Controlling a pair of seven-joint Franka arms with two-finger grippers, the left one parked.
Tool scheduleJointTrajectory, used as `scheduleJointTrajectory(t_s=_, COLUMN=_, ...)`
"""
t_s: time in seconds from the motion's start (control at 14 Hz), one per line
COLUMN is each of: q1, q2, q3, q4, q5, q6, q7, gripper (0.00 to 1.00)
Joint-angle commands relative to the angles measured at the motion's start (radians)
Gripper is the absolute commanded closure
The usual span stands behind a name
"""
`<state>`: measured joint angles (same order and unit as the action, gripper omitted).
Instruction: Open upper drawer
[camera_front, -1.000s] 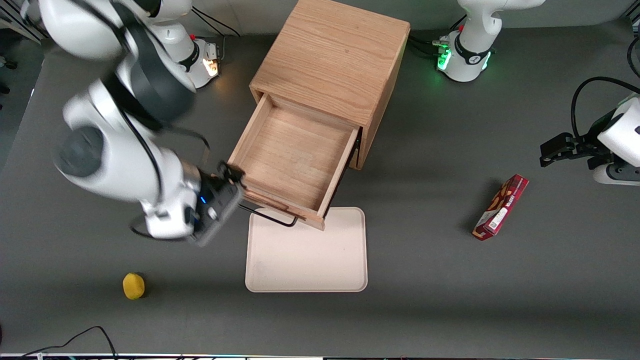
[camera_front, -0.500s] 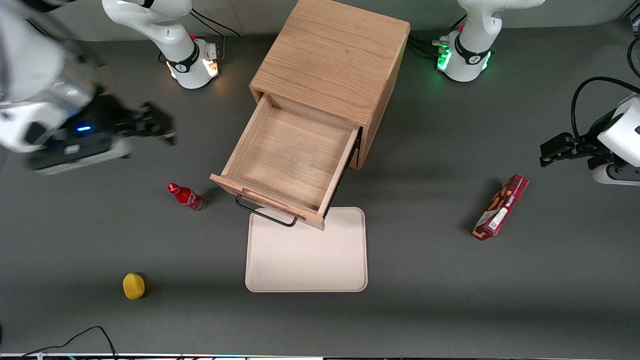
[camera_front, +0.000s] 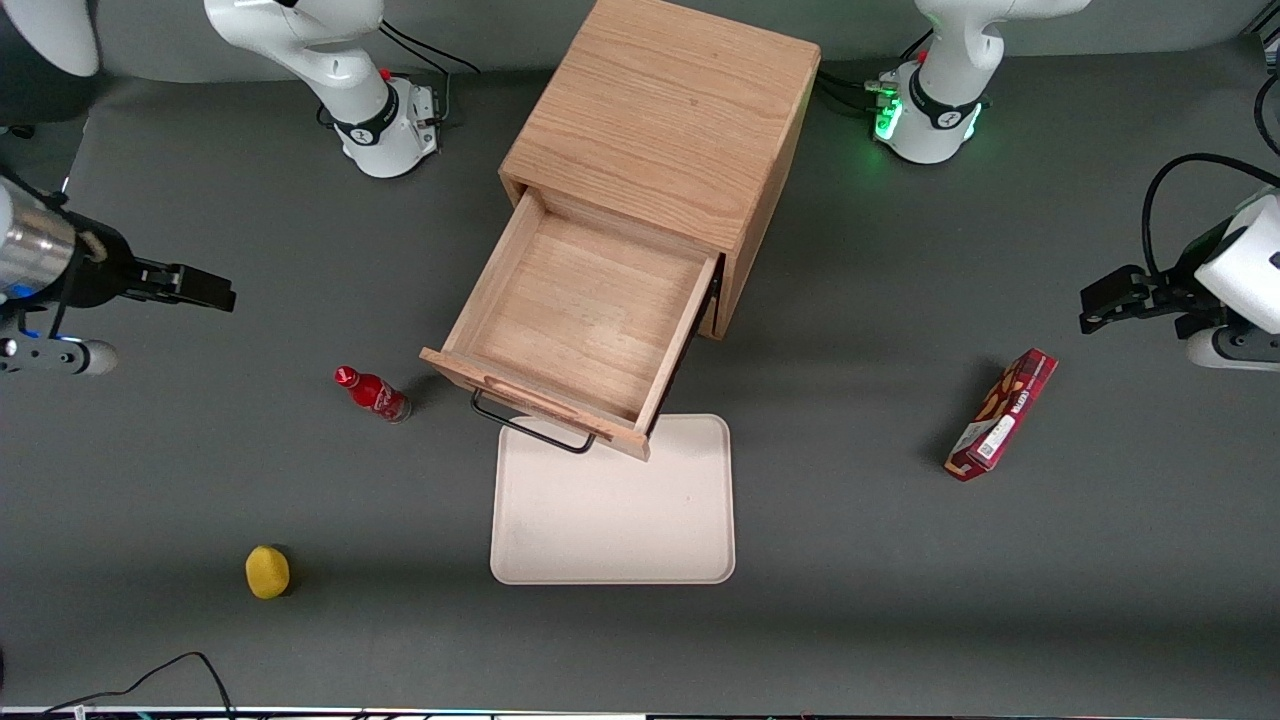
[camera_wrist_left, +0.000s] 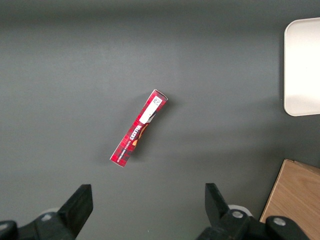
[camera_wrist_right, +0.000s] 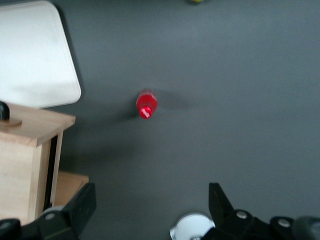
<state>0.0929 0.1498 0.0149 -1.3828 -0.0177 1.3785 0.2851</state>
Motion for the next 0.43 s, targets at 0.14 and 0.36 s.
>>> scheduleJointTrajectory(t_s=0.14, q1=0.016, q2=-0.371, q3=-0.023, q4=-0.532, q5=0.019, q6=0.315, q7=0.016, gripper=0.00)
scheduleJointTrajectory(t_s=0.36, q1=0.014, q2=-0.293, q3=-0.046, q4=-0.377, q5=0.019, q6=0.187, q7=0.022, gripper=0.00)
